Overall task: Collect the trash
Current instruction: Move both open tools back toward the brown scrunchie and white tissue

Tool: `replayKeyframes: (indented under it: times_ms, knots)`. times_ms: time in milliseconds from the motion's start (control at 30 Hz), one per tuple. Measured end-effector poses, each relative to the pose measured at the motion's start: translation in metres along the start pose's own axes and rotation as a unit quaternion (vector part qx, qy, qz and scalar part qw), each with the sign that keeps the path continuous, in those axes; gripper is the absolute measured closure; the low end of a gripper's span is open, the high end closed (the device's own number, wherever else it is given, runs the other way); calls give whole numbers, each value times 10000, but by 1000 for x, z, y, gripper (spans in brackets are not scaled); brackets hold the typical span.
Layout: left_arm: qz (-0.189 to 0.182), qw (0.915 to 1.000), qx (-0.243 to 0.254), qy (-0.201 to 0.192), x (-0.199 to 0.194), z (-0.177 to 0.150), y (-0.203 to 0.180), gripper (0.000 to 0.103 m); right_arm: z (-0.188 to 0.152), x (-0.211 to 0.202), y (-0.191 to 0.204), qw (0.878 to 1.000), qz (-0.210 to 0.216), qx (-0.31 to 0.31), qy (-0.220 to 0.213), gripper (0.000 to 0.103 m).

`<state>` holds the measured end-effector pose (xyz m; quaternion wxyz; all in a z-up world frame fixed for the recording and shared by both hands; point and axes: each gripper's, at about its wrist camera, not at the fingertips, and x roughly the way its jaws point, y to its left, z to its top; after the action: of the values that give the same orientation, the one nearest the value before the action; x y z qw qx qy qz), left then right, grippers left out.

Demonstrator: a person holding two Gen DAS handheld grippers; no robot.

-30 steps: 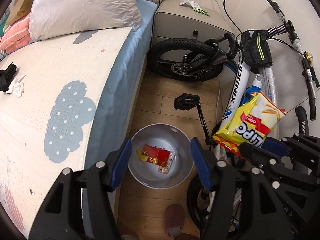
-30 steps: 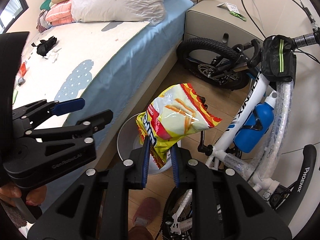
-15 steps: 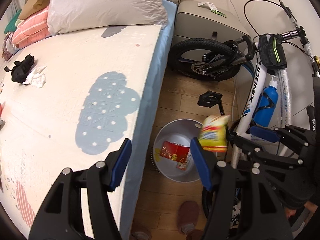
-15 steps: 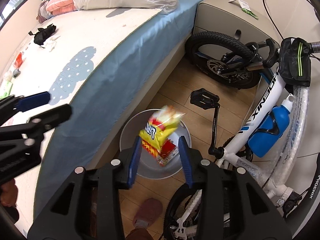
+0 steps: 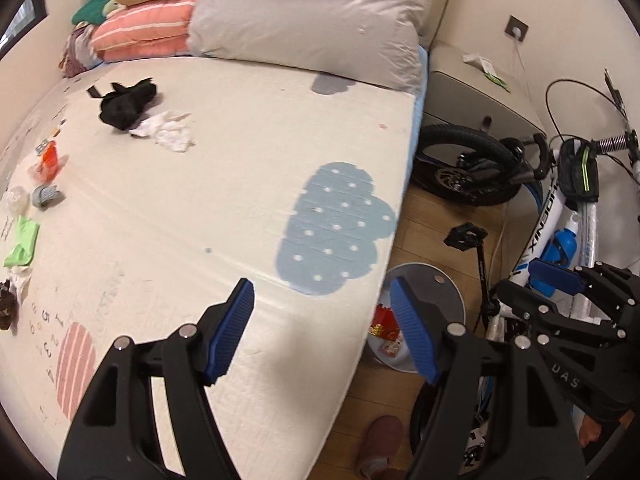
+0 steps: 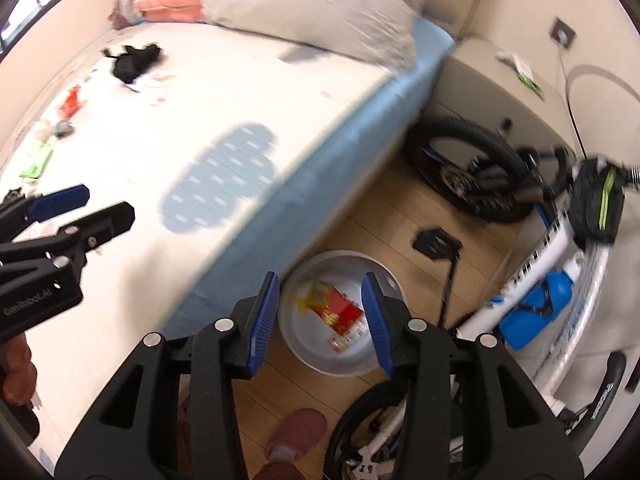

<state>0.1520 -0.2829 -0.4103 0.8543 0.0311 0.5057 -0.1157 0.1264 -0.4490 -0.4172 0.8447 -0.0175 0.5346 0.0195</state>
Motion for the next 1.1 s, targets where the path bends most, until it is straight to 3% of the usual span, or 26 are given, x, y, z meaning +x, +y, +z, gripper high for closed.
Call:
replayKeyframes:
  times_ms: [300, 633, 900, 1100]
  knots:
    - [827, 9917, -915, -362, -68, -1, 133, 32, 61, -35, 128, 9936, 569, -852, -467, 61]
    - [1874, 9617, -1896, -631, -135, -25, 303, 32, 108, -53, 320, 9672, 1393, -1956, -829, 61]
    - [2254, 9408, -2461, -593, -142, -64, 408, 32, 113, -35, 445, 9466, 1791, -2565, -787, 61]
    - [2364, 9321, -2682, -576, -122, -88, 456, 32, 107, -5, 513, 9335, 1905, -2956, -700, 61]
